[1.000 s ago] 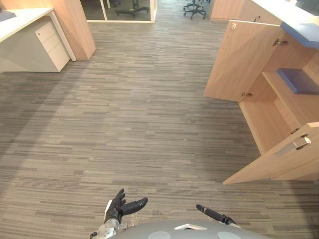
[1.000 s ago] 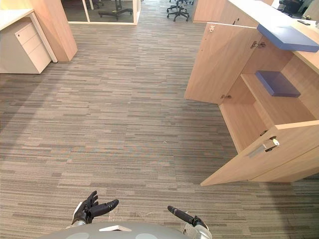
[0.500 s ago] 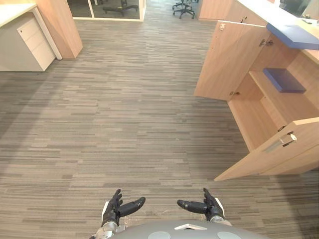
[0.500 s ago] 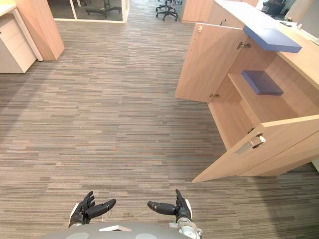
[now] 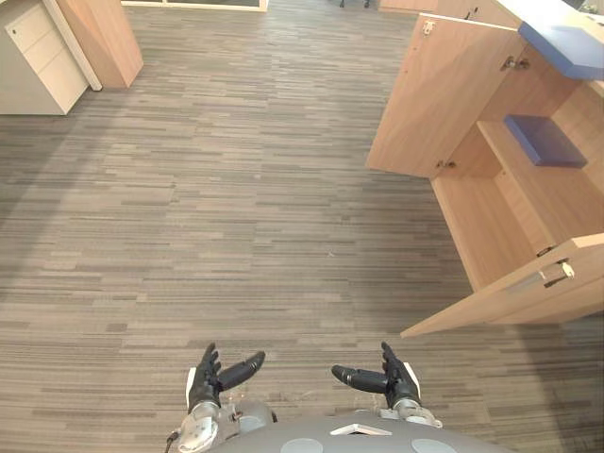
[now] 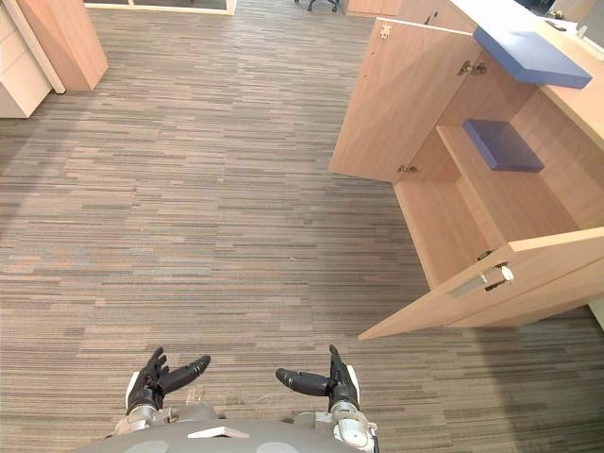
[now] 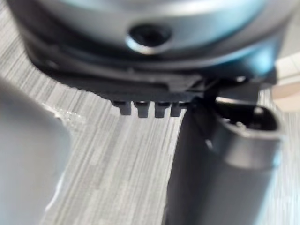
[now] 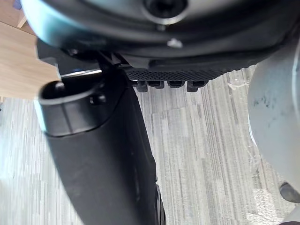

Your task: Walk over to the cabinet, pick up the folder, carry it to the office cabinet, place the folder inside the office cabinet, then close the office cabinet door

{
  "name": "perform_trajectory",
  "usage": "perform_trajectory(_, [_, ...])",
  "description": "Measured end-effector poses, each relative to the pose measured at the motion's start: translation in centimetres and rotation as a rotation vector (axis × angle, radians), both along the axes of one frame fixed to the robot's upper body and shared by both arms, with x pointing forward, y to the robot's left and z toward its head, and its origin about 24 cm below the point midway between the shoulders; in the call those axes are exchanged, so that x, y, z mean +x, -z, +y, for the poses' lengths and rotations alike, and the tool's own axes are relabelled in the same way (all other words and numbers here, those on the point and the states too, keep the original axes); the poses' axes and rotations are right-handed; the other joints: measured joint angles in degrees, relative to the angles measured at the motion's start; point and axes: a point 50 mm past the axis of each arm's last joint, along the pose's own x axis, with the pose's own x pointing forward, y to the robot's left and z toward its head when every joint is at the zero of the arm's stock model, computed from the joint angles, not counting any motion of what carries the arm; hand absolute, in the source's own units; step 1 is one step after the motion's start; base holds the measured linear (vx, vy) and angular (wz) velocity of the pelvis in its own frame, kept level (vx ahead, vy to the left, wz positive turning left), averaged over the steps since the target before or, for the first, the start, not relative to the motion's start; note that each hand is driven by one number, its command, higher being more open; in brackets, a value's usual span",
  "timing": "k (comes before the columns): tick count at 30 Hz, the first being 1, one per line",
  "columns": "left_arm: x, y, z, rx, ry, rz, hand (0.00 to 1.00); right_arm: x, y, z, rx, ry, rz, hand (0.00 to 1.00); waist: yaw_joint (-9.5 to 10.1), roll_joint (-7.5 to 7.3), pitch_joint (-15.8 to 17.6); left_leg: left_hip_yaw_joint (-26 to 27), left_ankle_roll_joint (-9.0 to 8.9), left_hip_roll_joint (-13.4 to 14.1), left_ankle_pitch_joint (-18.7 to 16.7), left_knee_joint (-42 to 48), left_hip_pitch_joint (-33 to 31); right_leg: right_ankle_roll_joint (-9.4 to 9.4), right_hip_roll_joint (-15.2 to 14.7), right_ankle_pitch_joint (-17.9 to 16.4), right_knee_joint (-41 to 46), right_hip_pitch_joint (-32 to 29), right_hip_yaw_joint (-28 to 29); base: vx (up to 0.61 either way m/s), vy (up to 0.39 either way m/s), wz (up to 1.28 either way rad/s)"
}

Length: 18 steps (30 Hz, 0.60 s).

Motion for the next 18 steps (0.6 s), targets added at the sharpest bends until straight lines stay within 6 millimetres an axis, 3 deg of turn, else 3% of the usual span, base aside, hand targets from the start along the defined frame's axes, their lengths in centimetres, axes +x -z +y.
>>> perform_trajectory(1, [-0.4,0.0,0.2,0.008,-0.038,0.009,1.00,0.1,-0.1,0.2,-0.001,-0.001,-0.002,1.00,0.27,0.14,0.32,-1.38,-1.00,2.11,-0.48,7.46,-5.60,-0.48,0.29,-1.40,0.35,1.15,1.30,0.27,0.031,-0.32])
perform_trajectory(2, [-0.4,-0.1,0.2,0.001,-0.054,0.000,1.00,0.2,-0.1,0.2,-0.006,0.004,-0.001,1.00,0.36,-0.01,0.34,-1.96,-0.80,2.00,-1.40,6.72,-6.95,-0.47,-0.04,-1.90,0.35,1.76,1.99,0.38,0.082,-0.49])
perform_trajectory(4, [-0.5,-0.2,0.5,0.006,-0.071,-0.003,1.00,0.3,0.1,-0.1,-0.017,0.011,0.012,1.00,0.97,-1.12,0.11,-3.86,-1.69,-0.15,-2.11,-1.71,-9.76,0.46,-2.44,-3.01,-0.17,2.72,4.20,0.29,0.097,-0.50])
perform_trajectory(5, [-0.4,-0.3,0.5,0.011,-0.074,-0.008,1.00,0.6,0.5,-0.4,-0.027,0.000,0.033,1.00,1.22,-1.32,0.30,-4.99,-3.24,-1.70,-1.07,-9.31,-11.38,1.52,-4.41,-3.81,-1.05,3.71,5.79,0.39,0.205,-0.53])
perform_trajectory(6, [-0.3,-0.4,0.5,0.015,-0.077,-0.009,1.00,0.8,1.1,-0.7,-0.043,-0.014,0.064,1.00,1.20,-1.23,0.47,-5.53,-4.98,-2.61,1.99,-17.99,-12.63,2.59,-6.40,-4.46,-2.70,5.37,6.81,0.42,0.236,-0.49])
perform_trajectory(7, [-0.3,-0.4,0.5,0.019,-0.076,-0.009,1.00,0.8,1.4,-1.0,-0.050,-0.014,0.080,1.00,1.26,-1.17,0.49,-5.49,-5.62,-2.90,4.38,-23.03,-12.80,3.06,-7.35,-4.71,-3.90,6.57,7.08,0.54,0.341,-0.47])
perform_trajectory(8, [-0.2,-0.3,0.5,0.021,-0.082,-0.007,1.00,0.9,2.2,-1.7,-0.067,-0.008,0.126,1.00,1.80,-0.98,0.46,-5.52,-6.41,-3.39,13.47,-34.22,-12.24,3.84,-9.16,-4.45,-6.70,9.58,7.83,0.40,0.276,-0.41])
perform_trajectory(9, [-0.1,-0.3,0.4,0.021,-0.081,-0.006,1.00,0.8,2.6,-1.9,-0.072,-0.003,0.152,1.00,2.16,-0.97,0.33,-4.98,-6.02,-3.47,18.06,-34.27,-11.73,3.99,-9.66,-4.32,-7.25,10.61,8.37,0.54,0.350,-0.36])
perform_trajectory(10, [0.4,-0.2,0.6,0.025,-0.075,-0.008,1.00,1.0,3.0,-2.0,-0.074,-0.001,0.179,1.00,2.45,-1.76,-0.03,-4.49,-2.05,-5.15,18.94,-33.35,-11.86,3.69,-11.33,-3.63,-6.95,10.78,8.70,0.57,0.343,-0.16])
perform_trajectory(11, [1.2,-0.5,1.0,0.041,-0.067,-0.026,1.00,1.5,3.1,-1.8,-0.067,0.003,0.181,1.00,2.33,-2.47,0.13,-4.06,0.02,-5.68,17.01,-29.80,-12.60,5.50,-12.94,0.35,-5.87,9.88,8.99,0.70,0.432,-0.28])
perform_trajectory(12, [0.8,-0.4,1.2,0.042,-0.087,-0.016,1.00,1.5,3.1,-1.4,-0.050,0.004,0.185,1.00,2.71,-2.89,-0.02,-3.44,0.98,-5.44,13.79,-24.43,-13.31,7.33,-13.90,3.77,-3.88,9.66,10.66,0.58,0.369,-0.35])
perform_trajectory(13, [0.4,-0.3,1.4,0.038,-0.099,-0.010,1.00,1.3,3.3,-1.2,-0.041,0.007,0.191,1.00,2.65,-3.39,-0.35,-2.89,1.16,-5.69,12.51,-22.58,-12.87,7.31,-14.65,5.19,-1.92,9.37,11.33,0.69,0.428,-0.58])
perform_trajectory(14, [0.1,-0.2,1.5,0.040,-0.105,-0.002,1.00,1.0,3.4,-1.2,-0.029,0.015,0.205,1.00,2.67,-3.85,-0.68,-1.70,2.13,-6.61,10.12,-21.53,-10.19,7.35,-15.83,8.75,3.84,7.97,11.79,0.57,0.327,-0.53])
perform_trajectory(15, [-0.2,-0.2,1.5,0.042,-0.100,0.004,1.00,1.1,3.4,-1.5,-0.026,0.020,0.204,1.00,2.61,-3.71,-0.82,-0.74,2.74,-7.31,8.55,-22.15,-7.25,6.94,-16.74,12.84,9.85,5.86,12.01,0.65,0.373,-0.58])
perform_trajectory(16, [-0.3,-0.1,1.2,0.032,-0.082,0.008,1.00,1.1,3.4,-1.9,-0.029,0.040,0.200,1.00,2.37,-3.25,-1.03,-0.08,3.84,-8.59,7.01,-24.84,-3.06,6.29,-17.90,19.63,18.70,2.00,11.80,0.40,0.236,-0.37])
perform_trajectory(17, [-0.2,-0.1,1.0,0.027,-0.069,0.004,1.00,1.1,3.4,-2.1,-0.031,0.048,0.196,1.00,2.13,-3.17,-1.06,0.34,4.09,-9.18,6.21,-26.54,-1.15,5.79,-18.49,21.54,24.39,-0.27,11.50,0.46,0.267,-0.15])
perform_trajectory(18, [0.1,-0.2,1.1,0.026,-0.042,-0.004,1.00,1.6,3.2,-2.2,-0.029,0.054,0.173,1.00,1.33,-3.39,-1.03,0.75,4.58,-10.85,5.33,-29.59,2.27,4.44,-20.27,20.36,37.10,-5.99,8.96,0.49,0.257,0.11])
